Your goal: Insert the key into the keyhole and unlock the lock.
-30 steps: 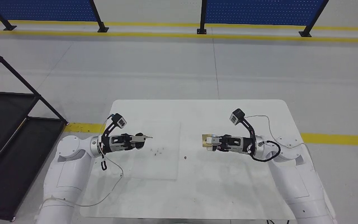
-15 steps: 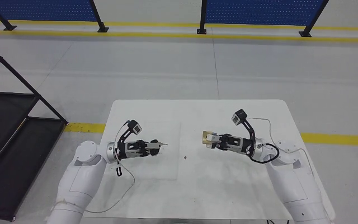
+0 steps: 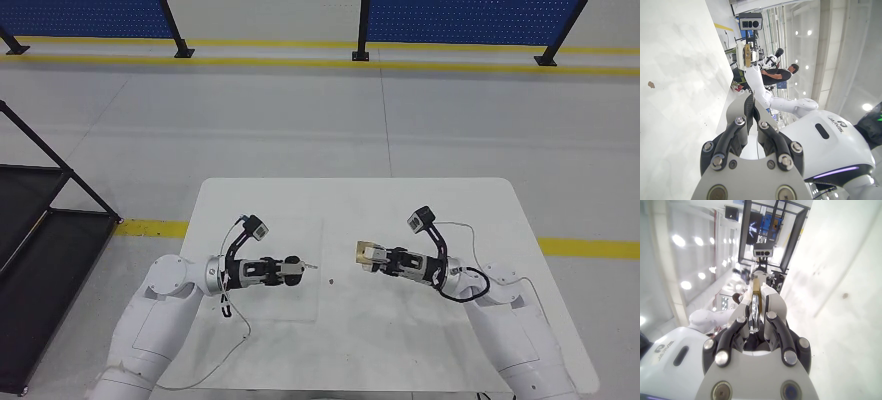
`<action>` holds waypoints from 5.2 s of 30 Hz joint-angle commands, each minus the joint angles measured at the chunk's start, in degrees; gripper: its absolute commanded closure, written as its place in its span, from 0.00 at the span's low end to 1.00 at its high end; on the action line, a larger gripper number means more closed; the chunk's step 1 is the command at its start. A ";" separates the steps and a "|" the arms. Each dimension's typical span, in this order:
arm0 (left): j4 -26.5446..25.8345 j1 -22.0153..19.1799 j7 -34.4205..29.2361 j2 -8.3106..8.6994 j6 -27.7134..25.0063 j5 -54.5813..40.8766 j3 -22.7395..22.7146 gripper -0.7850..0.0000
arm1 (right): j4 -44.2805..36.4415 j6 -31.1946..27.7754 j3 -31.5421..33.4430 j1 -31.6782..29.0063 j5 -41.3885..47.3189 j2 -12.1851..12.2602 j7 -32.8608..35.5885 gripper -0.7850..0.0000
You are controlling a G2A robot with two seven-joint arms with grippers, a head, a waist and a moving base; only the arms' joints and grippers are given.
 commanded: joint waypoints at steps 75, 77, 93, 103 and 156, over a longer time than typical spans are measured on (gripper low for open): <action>2.15 -3.74 10.40 1.52 -5.77 2.47 9.12 1.00 | -1.90 -4.71 -8.04 1.34 -3.97 0.47 -6.54 1.00; 2.29 -3.89 10.50 1.55 -5.85 2.44 9.31 1.00 | -1.90 -4.71 -8.04 1.34 -3.97 0.47 -6.54 1.00; 3.02 -4.72 11.09 1.73 -6.38 1.83 10.58 1.00 | -1.90 -4.71 -8.04 1.34 -3.97 0.47 -6.54 1.00; 3.02 -4.75 11.17 1.96 -6.67 1.72 10.92 1.00 | -1.90 -4.71 -8.04 1.34 -3.97 0.47 -6.54 1.00; 1.07 -2.07 12.74 3.94 -9.86 3.91 5.93 1.00 | -1.90 -4.71 -8.04 1.34 -3.97 0.47 -6.54 1.00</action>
